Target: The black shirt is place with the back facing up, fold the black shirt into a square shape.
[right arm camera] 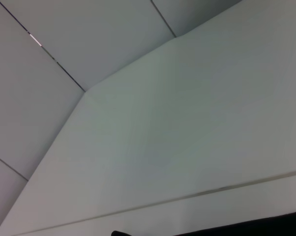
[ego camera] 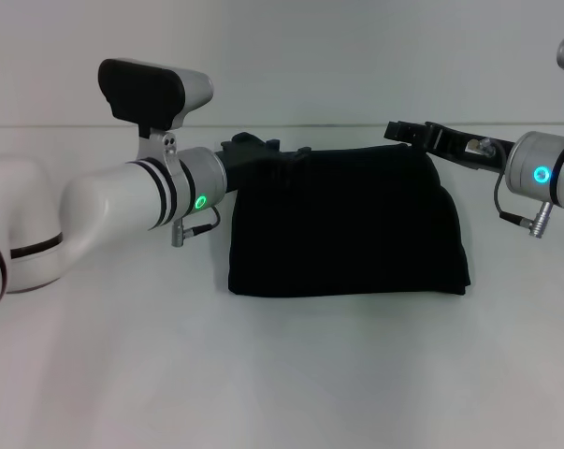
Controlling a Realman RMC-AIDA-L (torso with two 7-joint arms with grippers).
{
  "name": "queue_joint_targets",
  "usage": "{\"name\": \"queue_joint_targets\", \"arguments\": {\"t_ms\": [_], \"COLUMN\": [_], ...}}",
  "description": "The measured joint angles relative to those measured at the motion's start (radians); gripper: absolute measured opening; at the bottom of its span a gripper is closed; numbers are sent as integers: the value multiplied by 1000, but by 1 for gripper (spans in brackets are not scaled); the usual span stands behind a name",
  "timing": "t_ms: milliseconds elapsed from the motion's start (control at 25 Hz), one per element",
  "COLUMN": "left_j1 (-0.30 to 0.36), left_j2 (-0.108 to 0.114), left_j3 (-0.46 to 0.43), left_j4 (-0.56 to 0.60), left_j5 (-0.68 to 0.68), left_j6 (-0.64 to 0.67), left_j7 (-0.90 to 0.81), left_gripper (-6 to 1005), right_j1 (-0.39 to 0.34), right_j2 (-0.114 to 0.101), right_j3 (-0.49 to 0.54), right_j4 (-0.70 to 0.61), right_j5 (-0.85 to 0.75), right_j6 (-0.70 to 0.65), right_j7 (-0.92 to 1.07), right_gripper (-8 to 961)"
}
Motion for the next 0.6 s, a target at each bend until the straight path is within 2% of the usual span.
{"name": "queue_joint_targets", "arguments": {"t_ms": [240,600], "left_j1": [-15,-19], "left_j2": [0,-1], "left_j3": [2,2], "left_j4": [-9,-34], "left_j5": [-1,3], "left_j6": [-38,-79], "left_j7": [45,118], "left_gripper": [540,710], "right_j1": [1,4], "right_j2": [0,5], "right_j3": [-5,-6], "right_j4": [1,7], "right_j5": [2,4], "right_j6": [-2,-16], "right_j7": [0,0], "right_gripper": [582,581]}}
